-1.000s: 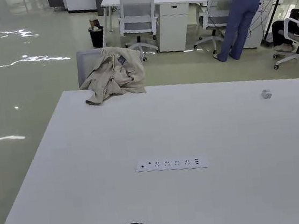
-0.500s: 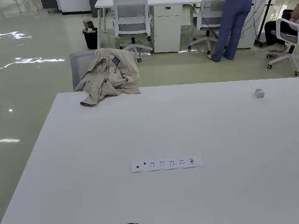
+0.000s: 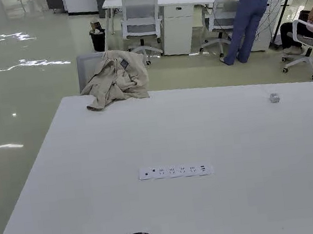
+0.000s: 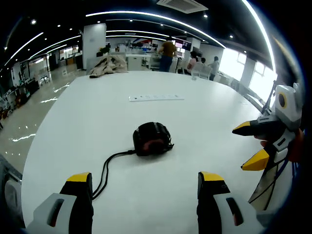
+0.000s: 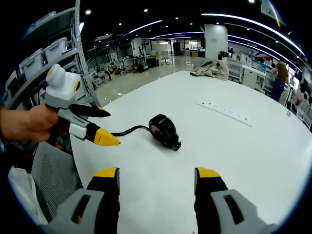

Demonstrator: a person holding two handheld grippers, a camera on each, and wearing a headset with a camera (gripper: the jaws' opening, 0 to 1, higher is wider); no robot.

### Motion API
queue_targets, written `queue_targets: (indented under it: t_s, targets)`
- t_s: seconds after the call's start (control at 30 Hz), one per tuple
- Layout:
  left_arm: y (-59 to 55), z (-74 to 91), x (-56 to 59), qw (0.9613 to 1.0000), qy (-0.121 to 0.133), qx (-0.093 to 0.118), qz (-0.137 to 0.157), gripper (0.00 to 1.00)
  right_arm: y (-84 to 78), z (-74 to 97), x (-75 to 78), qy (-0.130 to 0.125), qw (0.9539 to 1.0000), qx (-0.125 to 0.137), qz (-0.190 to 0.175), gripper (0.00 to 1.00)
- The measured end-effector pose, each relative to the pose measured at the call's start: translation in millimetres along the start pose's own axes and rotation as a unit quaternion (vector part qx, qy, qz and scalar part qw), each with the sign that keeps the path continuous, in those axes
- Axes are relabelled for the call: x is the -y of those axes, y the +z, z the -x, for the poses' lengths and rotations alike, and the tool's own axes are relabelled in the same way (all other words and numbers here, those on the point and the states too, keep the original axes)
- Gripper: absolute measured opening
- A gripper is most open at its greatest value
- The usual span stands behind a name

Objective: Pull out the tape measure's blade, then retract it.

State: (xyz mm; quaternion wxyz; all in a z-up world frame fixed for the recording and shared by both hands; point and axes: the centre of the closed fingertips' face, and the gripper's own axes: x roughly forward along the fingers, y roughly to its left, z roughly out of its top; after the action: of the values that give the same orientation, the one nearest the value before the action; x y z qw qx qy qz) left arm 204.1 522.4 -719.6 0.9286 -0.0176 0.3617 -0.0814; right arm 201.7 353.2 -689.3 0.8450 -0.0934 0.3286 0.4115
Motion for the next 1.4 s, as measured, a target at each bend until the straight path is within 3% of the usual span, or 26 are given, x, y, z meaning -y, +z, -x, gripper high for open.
queue_targets:
  t_s: [0.63,0.93,1.4]
  targets:
    - [-13.2,25.2,-0.2,0.9999,-0.01,-0.008,0.004,0.86,1.3,25.0,-5.1,-0.01,0.9999,-0.005,0.0,0.69]
    - [-13.7,32.4,6.2,0.9996,-0.023,-0.01,0.01,0.86,-3.2,36.7,-1.4,-0.021,0.9997,-0.009,-0.011,0.7]
    - [-11.9,48.6,10.4,0.9996,-0.027,-0.008,0.009,0.88,-10.6,47.1,-10.5,-0.02,0.9993,-0.022,-0.022,0.73]
